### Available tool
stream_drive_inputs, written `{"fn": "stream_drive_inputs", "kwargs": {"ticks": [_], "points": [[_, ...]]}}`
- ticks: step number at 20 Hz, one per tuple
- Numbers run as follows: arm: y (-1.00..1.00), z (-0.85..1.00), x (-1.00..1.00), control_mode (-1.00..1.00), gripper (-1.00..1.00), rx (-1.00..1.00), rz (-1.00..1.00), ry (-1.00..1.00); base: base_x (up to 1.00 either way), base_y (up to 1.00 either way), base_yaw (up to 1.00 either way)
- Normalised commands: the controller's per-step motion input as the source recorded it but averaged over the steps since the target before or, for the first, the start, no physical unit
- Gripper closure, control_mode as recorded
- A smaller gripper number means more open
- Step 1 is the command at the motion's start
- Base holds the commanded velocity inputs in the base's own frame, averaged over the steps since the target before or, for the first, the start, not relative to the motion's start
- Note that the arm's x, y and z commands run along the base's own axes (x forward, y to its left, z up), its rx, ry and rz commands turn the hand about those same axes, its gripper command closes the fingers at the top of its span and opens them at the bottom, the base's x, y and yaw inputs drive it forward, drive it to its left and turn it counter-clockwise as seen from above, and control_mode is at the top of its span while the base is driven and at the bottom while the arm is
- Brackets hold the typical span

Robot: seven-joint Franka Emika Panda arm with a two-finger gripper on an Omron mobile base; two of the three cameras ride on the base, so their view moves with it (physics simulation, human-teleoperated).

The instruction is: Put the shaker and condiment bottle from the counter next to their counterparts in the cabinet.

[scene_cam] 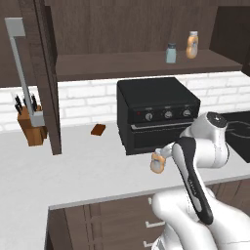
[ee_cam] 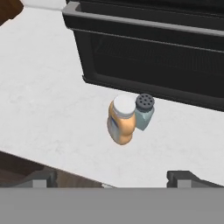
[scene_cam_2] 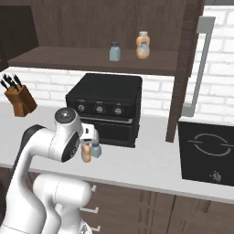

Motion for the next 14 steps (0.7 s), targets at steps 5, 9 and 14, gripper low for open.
{"fn": "stream_drive_inputs", "kwargs": {"ticks": [5, 9, 14], "points": [[0.00, -0.31, 0.02, -1.00, -1.00, 0.00, 0.00, -0.01, 0.00, 0.00, 0.00], [0.00, -0.33, 0.00, -1.00, -1.00, 0.00, 0.00, -0.05, 0.00, 0.00, 0.00], [0.00, -0.30, 0.00, -1.00, -1.00, 0.00, 0.00, -0.06, 0.00, 0.00, 0.00]]}}
